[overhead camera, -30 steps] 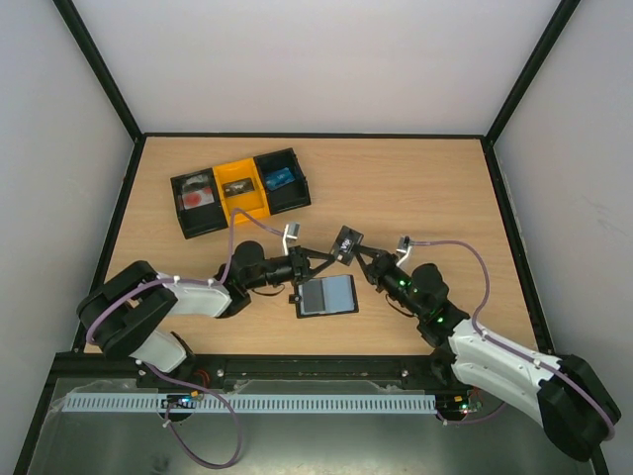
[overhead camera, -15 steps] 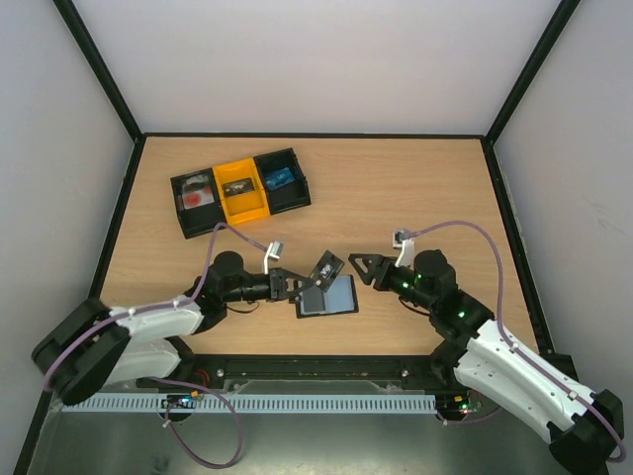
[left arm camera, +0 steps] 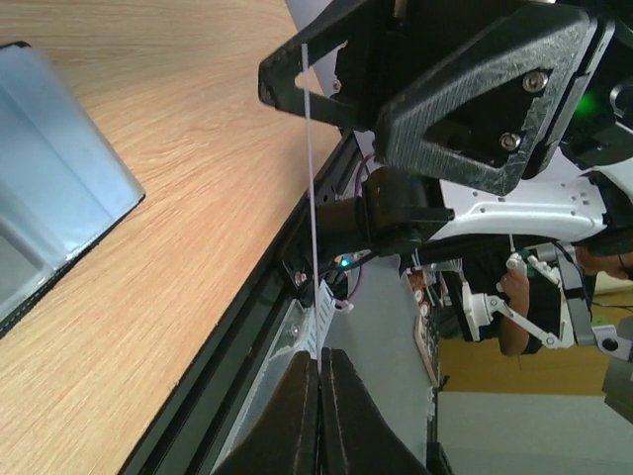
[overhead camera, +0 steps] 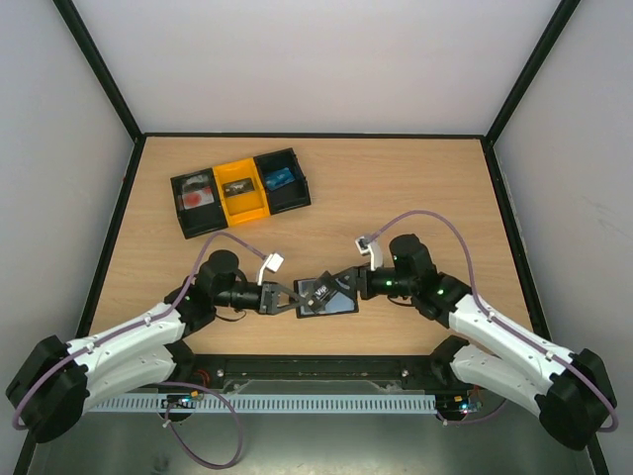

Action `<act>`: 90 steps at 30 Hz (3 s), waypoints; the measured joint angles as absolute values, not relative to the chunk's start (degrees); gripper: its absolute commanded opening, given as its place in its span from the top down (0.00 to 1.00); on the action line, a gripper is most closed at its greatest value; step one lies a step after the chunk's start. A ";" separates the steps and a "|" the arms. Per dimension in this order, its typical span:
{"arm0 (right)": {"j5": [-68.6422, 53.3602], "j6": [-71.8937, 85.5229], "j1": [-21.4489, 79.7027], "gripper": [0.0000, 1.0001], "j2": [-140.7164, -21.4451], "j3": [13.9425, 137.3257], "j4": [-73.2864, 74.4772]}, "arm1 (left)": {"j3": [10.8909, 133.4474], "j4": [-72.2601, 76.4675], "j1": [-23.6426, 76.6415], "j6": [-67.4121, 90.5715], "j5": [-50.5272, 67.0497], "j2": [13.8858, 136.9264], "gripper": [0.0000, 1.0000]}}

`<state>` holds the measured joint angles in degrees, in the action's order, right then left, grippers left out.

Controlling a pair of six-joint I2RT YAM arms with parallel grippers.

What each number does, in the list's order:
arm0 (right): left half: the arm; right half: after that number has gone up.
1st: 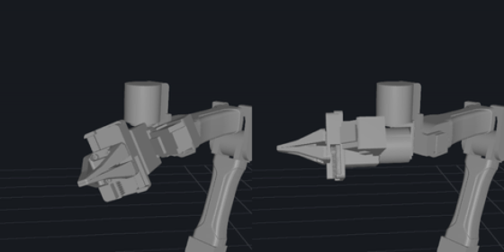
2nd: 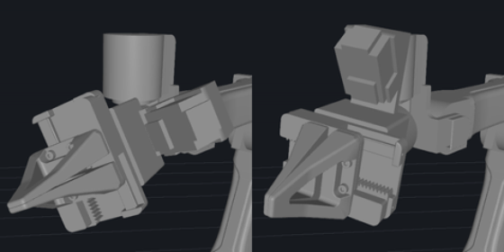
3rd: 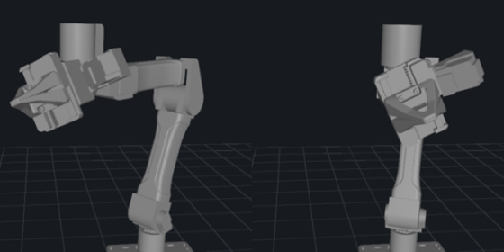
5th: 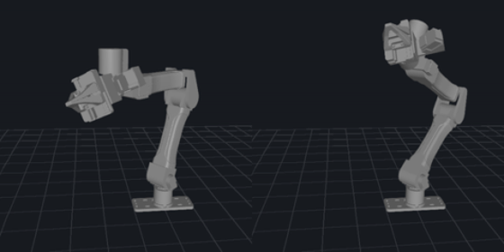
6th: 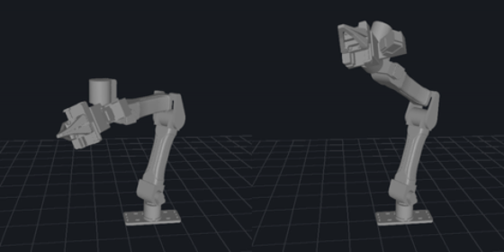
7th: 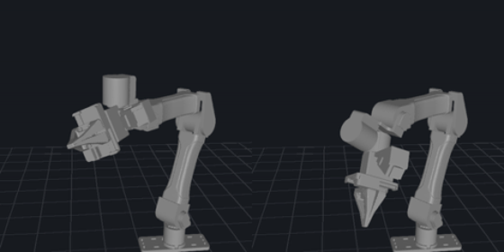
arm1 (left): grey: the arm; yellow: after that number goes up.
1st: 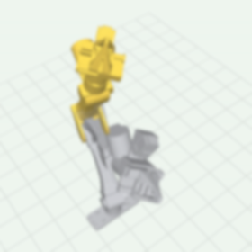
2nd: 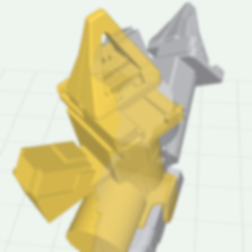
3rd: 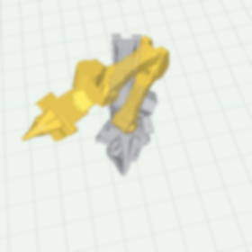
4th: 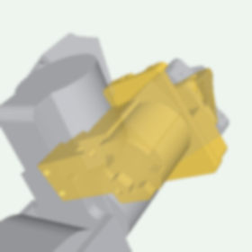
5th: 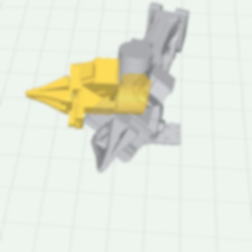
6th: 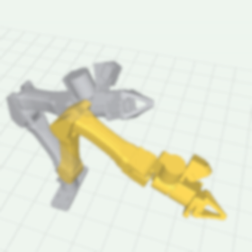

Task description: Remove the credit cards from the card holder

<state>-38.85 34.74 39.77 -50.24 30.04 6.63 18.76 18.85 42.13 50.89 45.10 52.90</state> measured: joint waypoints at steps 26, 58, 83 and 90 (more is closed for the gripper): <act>-37.60 66.28 39.72 0.98 -48.07 16.58 -33.21 | 21.06 12.53 40.80 55.20 33.34 43.55 0.23; -22.39 81.08 45.47 0.98 -55.46 16.05 -48.34 | 21.28 26.09 40.45 68.05 26.24 45.71 0.97; -19.16 67.22 45.78 0.12 -43.00 11.62 -26.94 | 25.54 3.46 17.21 52.01 26.85 45.60 0.97; -15.38 60.03 45.78 0.02 -38.20 11.77 -17.23 | 30.13 -0.56 5.32 48.25 28.42 51.42 0.97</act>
<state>-15.38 60.03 45.78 -38.20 11.77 -17.23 30.13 -0.56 5.32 48.25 28.42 51.42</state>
